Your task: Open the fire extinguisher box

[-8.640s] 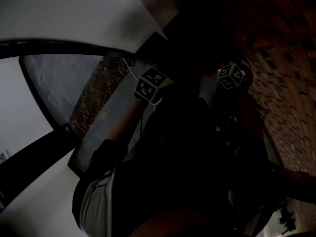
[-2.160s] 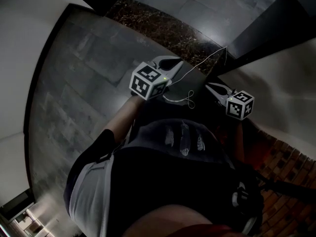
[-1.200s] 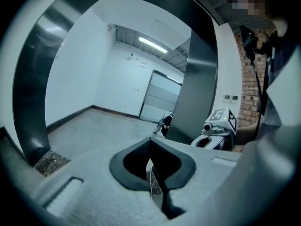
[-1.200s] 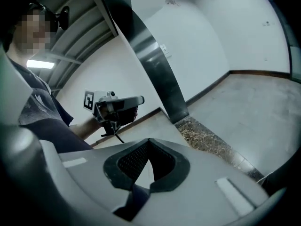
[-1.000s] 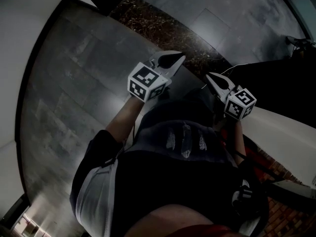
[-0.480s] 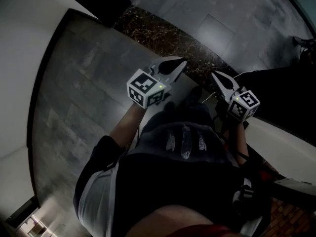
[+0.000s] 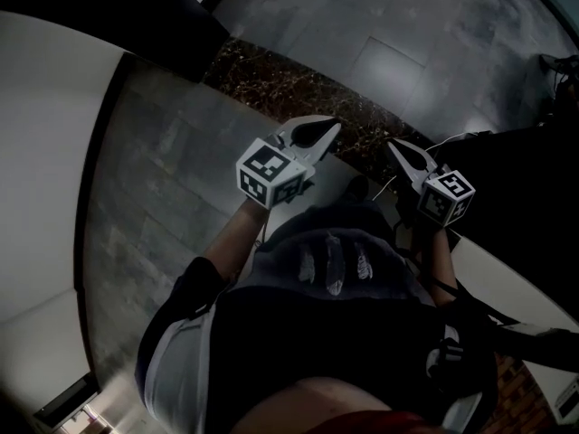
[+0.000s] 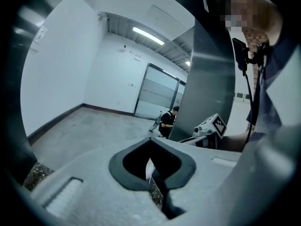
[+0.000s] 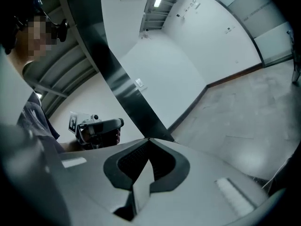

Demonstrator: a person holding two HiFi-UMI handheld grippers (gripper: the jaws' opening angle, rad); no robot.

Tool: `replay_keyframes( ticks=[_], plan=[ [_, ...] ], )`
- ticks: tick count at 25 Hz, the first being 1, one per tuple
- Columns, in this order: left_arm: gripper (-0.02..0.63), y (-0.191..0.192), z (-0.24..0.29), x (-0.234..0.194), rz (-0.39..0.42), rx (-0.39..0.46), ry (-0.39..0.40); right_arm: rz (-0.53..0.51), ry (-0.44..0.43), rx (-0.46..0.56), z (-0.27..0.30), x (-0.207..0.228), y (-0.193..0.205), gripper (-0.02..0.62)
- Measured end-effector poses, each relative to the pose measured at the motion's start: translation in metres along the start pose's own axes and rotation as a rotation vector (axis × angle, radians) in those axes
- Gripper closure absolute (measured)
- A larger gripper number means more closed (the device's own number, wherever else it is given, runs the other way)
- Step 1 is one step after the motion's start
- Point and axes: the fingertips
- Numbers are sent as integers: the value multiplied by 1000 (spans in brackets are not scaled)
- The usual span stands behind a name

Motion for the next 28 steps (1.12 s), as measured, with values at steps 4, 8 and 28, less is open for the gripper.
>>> replay_keyframes(
  ticks=[4, 8, 28],
  plan=[
    [607, -11, 35, -3, 17, -29, 1, 9, -25, -2, -3, 19, -22, 595],
    [607, -26, 66, -5, 40, -35, 0, 19, -36, -30, -6, 45, -32, 595],
    [607, -76, 84, -177, -58, 64, 72, 70, -8, 20, 119, 53, -116, 595]
  ],
)
Point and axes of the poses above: the fingertips, and each gripper's own axes: z forward along the fingers, x to its right, y out of its underside, and after that the axes turned 2 degrees about y, right-handed
